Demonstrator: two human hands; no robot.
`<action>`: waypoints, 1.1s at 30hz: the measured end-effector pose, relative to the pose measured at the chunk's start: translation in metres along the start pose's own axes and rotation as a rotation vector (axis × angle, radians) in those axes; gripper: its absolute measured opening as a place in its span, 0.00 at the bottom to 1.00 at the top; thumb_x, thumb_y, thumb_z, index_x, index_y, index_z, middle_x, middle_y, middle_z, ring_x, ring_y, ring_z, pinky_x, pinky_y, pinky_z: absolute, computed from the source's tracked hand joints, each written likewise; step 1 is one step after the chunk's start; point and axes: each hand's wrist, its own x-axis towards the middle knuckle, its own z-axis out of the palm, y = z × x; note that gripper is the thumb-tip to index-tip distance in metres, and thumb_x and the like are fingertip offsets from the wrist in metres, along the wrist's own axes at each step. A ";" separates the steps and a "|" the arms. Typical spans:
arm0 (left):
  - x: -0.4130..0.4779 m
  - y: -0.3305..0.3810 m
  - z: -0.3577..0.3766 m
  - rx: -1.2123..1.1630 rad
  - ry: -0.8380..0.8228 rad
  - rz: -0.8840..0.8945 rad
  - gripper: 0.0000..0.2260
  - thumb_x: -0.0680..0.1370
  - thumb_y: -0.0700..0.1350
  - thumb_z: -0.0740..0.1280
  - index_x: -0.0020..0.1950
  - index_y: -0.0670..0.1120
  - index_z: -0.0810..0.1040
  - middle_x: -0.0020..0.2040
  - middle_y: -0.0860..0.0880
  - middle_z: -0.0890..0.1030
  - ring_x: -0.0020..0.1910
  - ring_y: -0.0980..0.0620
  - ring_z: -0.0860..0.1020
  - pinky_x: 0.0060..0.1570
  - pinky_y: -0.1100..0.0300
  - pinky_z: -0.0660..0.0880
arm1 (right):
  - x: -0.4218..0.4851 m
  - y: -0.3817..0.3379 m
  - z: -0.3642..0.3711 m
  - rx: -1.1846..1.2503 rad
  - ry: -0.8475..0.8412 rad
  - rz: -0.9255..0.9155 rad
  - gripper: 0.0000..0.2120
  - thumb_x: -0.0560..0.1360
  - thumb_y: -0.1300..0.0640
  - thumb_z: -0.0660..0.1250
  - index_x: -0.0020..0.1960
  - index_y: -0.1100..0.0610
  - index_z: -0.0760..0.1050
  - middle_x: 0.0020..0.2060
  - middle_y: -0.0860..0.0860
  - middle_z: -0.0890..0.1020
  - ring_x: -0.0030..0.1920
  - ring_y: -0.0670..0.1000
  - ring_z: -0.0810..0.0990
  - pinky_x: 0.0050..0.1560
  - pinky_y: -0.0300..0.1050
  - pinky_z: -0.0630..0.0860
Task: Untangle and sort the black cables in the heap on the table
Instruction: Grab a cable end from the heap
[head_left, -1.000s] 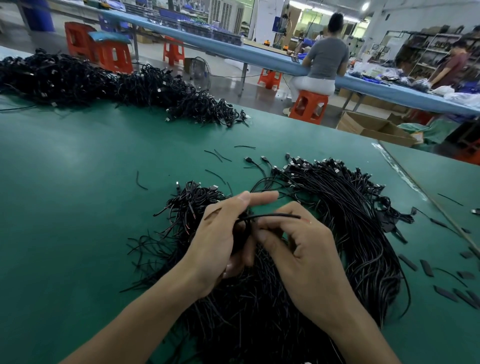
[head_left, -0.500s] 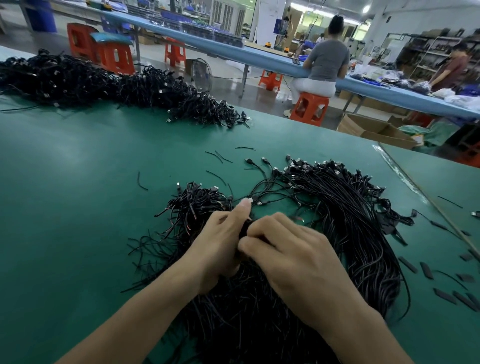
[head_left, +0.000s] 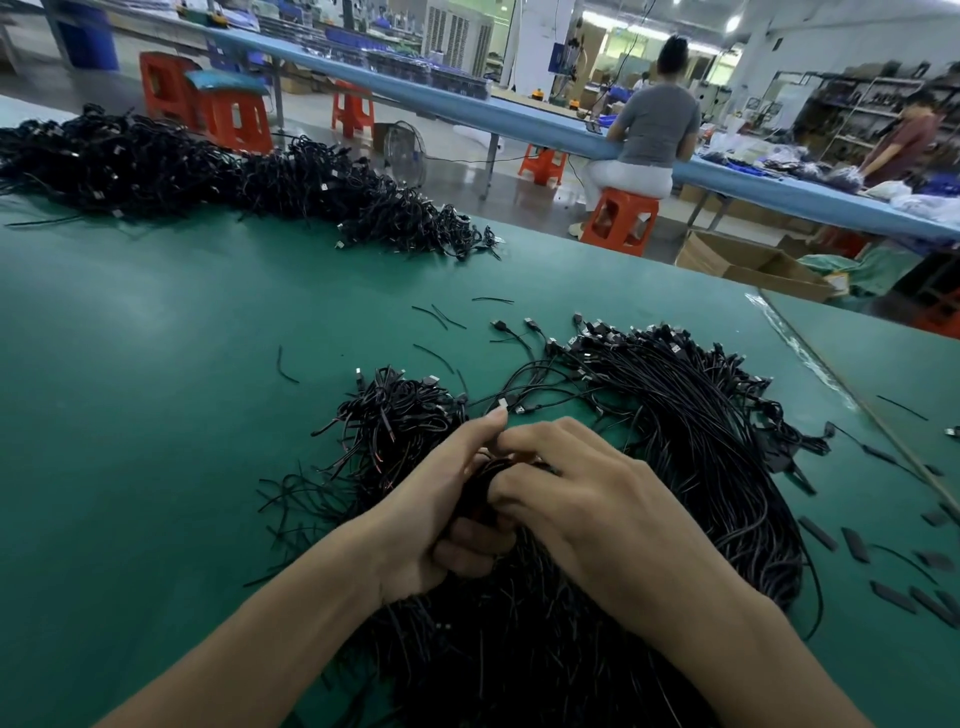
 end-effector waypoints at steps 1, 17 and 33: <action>0.000 -0.002 -0.002 -0.002 -0.027 0.015 0.26 0.80 0.69 0.51 0.34 0.50 0.71 0.22 0.54 0.67 0.17 0.58 0.64 0.18 0.70 0.62 | 0.000 0.001 0.000 0.032 -0.016 -0.008 0.02 0.76 0.60 0.71 0.48 0.54 0.80 0.56 0.48 0.79 0.53 0.52 0.77 0.40 0.51 0.80; 0.002 -0.006 0.000 0.343 0.090 0.012 0.41 0.60 0.86 0.47 0.36 0.50 0.72 0.28 0.50 0.62 0.24 0.51 0.56 0.26 0.60 0.52 | -0.006 -0.004 0.002 0.209 -0.089 0.009 0.06 0.75 0.64 0.67 0.48 0.54 0.78 0.59 0.48 0.72 0.55 0.49 0.74 0.49 0.46 0.79; -0.003 -0.006 0.016 0.486 0.194 0.422 0.30 0.77 0.72 0.43 0.34 0.55 0.75 0.30 0.56 0.74 0.29 0.59 0.70 0.30 0.65 0.69 | -0.012 -0.008 0.016 0.284 -0.036 0.155 0.05 0.79 0.63 0.66 0.50 0.56 0.80 0.60 0.50 0.74 0.52 0.50 0.76 0.51 0.45 0.77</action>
